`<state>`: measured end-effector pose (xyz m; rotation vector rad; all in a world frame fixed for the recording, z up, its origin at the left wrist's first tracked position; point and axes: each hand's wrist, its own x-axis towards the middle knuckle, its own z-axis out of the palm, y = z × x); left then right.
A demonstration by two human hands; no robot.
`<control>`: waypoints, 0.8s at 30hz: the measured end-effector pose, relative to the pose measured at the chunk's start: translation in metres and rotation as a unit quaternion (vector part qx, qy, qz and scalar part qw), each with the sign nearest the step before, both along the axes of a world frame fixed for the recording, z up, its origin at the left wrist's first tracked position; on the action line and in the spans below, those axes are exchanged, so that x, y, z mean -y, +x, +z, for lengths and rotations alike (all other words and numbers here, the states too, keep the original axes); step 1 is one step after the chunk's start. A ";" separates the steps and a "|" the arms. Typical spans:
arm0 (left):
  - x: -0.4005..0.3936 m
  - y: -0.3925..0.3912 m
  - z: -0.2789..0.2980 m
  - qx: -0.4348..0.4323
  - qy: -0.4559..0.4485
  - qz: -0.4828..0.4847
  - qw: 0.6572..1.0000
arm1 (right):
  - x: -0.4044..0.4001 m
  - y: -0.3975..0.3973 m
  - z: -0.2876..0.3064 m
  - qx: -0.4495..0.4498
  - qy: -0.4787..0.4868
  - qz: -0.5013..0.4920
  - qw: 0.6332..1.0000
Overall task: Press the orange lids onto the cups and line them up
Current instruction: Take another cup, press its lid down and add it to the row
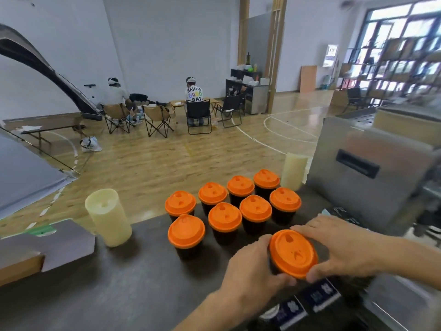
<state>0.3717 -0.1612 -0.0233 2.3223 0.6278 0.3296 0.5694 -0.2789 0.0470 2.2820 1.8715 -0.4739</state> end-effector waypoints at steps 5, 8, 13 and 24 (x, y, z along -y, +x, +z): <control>0.013 0.071 -0.014 0.018 -0.103 0.004 0.995 | 0.000 0.063 -0.012 -0.041 -0.040 -0.058 0.997; 0.012 0.092 -0.025 0.021 -0.112 0.016 0.993 | -0.006 0.080 -0.014 -0.069 -0.070 -0.089 0.991; 0.010 0.108 -0.031 0.032 -0.130 0.039 0.990 | -0.018 0.089 -0.016 -0.094 -0.086 -0.105 0.986; 0.000 0.055 -0.005 -0.070 -0.071 0.031 0.995 | -0.017 0.070 0.024 0.012 0.000 -0.141 0.990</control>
